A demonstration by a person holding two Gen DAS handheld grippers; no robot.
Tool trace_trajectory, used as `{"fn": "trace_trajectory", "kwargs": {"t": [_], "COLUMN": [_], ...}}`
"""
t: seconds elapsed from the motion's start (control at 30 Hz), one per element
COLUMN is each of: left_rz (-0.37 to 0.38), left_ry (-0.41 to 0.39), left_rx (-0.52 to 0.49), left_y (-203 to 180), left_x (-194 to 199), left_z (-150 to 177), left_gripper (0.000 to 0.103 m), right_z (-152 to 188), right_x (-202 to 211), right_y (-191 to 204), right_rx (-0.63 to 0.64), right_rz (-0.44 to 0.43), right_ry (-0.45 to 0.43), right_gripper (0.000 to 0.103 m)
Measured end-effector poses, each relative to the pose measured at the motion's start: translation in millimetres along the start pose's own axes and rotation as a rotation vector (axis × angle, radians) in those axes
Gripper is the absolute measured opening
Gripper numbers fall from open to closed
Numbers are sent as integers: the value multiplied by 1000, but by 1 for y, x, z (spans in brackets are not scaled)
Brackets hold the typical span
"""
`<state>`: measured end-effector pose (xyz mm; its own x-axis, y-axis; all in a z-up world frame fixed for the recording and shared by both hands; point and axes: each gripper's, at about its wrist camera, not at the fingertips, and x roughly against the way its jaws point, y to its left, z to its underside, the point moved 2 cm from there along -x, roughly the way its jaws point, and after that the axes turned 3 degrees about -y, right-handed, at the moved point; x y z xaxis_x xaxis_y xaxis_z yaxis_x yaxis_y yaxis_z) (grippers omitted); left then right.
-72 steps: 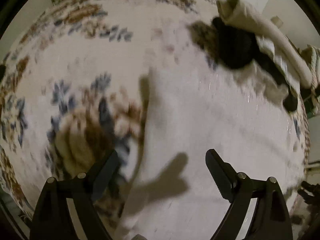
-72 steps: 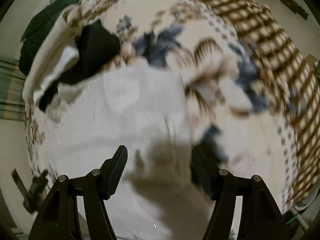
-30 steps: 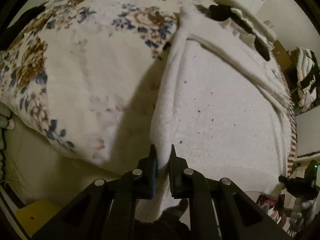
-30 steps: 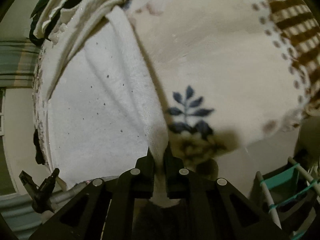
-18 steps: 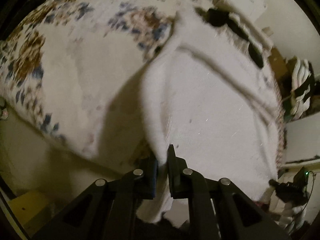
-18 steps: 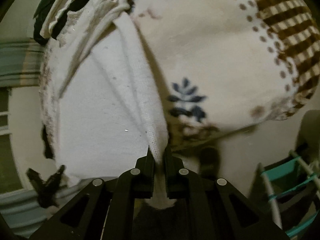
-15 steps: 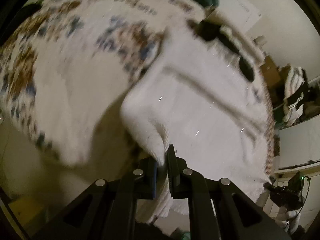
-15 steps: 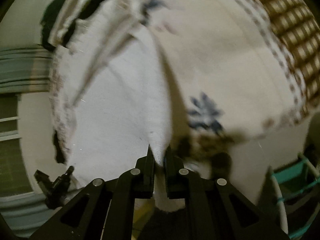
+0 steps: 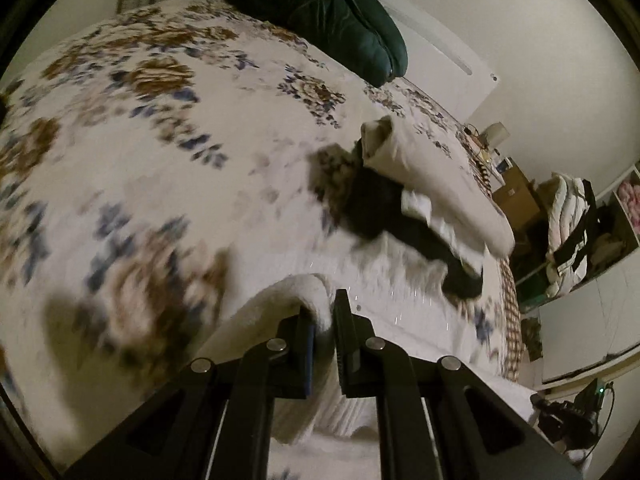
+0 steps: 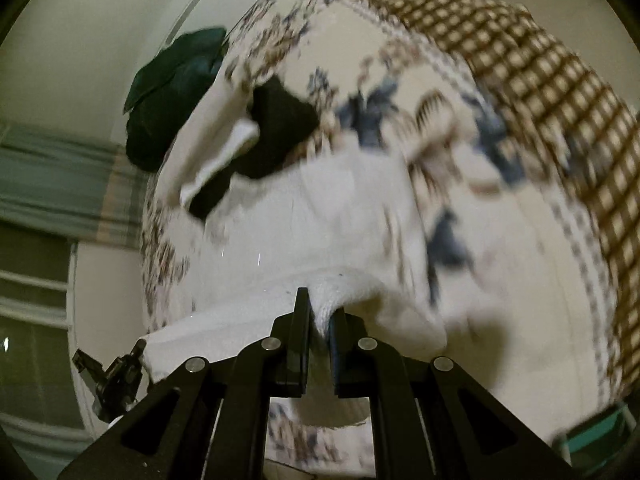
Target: Fold small clothes
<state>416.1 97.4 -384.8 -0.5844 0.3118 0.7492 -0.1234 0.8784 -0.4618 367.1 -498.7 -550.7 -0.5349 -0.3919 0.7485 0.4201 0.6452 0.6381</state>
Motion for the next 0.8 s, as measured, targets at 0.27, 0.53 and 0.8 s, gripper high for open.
{"fn": "trace_trajectory", "kwargs": {"t": [0.27,0.53,0.8], "left_rz": [-39,-15,-125], "left_ry": [157,176,178], "left_rx": [-28,70,249], "left_y": [-10,24,74], "left_x": [-151,-112,-36], "left_z": [-75,-44,38], "left_gripper": [11,71,81], "right_z": [-108,-97,6], "right_x": [-111,-113,-62], "right_y": [10,-1,-34], "right_rx": [-66,-99,-165], "right_rz": [108,106,163], "right_ry": [3,3,-1], "right_gripper": [9,74,94]}}
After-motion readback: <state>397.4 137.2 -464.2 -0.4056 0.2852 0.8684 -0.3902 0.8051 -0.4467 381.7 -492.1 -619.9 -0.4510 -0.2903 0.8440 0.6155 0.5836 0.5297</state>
